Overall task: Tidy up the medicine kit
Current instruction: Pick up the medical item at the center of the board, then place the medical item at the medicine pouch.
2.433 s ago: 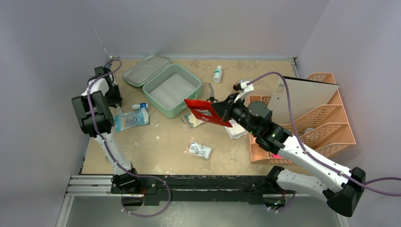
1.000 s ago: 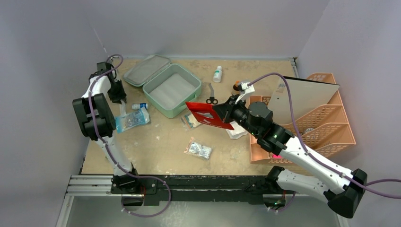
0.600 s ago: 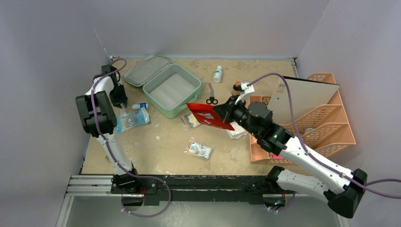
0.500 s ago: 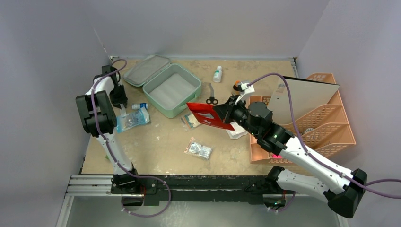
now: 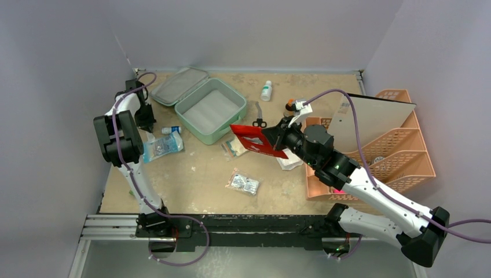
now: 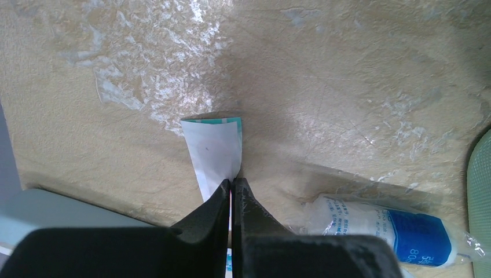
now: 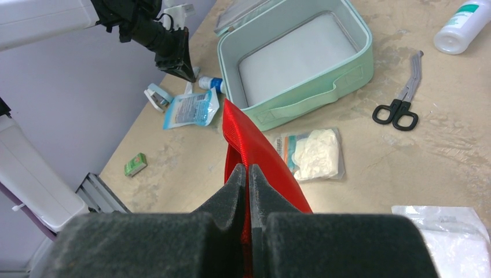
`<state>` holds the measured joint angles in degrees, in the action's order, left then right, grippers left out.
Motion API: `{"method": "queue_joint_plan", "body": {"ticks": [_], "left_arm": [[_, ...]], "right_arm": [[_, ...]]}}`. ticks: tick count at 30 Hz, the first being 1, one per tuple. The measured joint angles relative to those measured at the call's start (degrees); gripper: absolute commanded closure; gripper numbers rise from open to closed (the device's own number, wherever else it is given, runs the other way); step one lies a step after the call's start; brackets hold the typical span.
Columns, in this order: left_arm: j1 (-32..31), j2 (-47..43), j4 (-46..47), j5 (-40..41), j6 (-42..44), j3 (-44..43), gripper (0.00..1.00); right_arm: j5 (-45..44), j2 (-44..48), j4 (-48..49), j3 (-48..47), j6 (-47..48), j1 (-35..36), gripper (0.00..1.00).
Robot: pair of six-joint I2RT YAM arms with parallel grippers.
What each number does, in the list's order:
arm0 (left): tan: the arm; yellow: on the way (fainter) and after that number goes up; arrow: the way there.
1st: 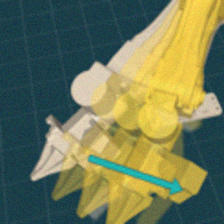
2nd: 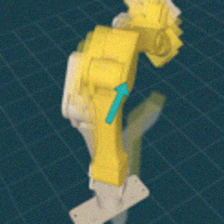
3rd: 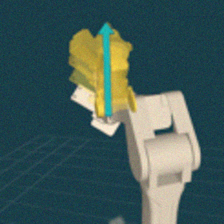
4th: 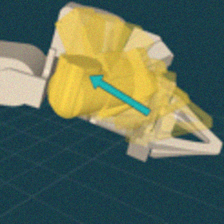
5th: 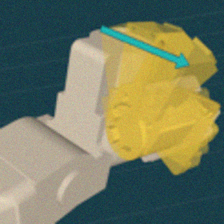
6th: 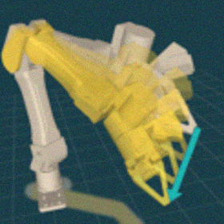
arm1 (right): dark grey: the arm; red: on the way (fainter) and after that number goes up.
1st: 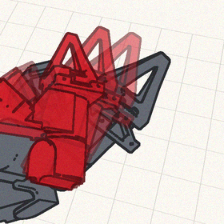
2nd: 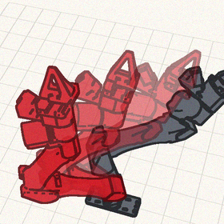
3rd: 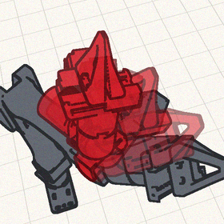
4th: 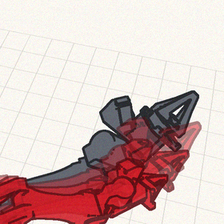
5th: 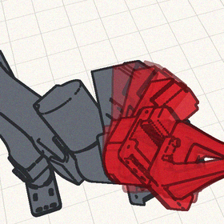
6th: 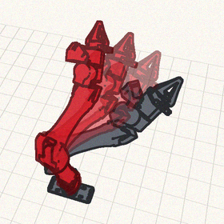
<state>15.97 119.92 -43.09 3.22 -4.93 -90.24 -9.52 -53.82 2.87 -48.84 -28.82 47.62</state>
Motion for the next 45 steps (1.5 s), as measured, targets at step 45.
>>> {"method": "queue_joint_plan", "body": {"ticks": [45], "left_arm": [[-5.79,-46.47,33.53,-48.74,-57.55,34.47,1.0]], "right_arm": [[-7.93,-16.72,14.99,-5.7,9.79,1.09,1.0]]}}
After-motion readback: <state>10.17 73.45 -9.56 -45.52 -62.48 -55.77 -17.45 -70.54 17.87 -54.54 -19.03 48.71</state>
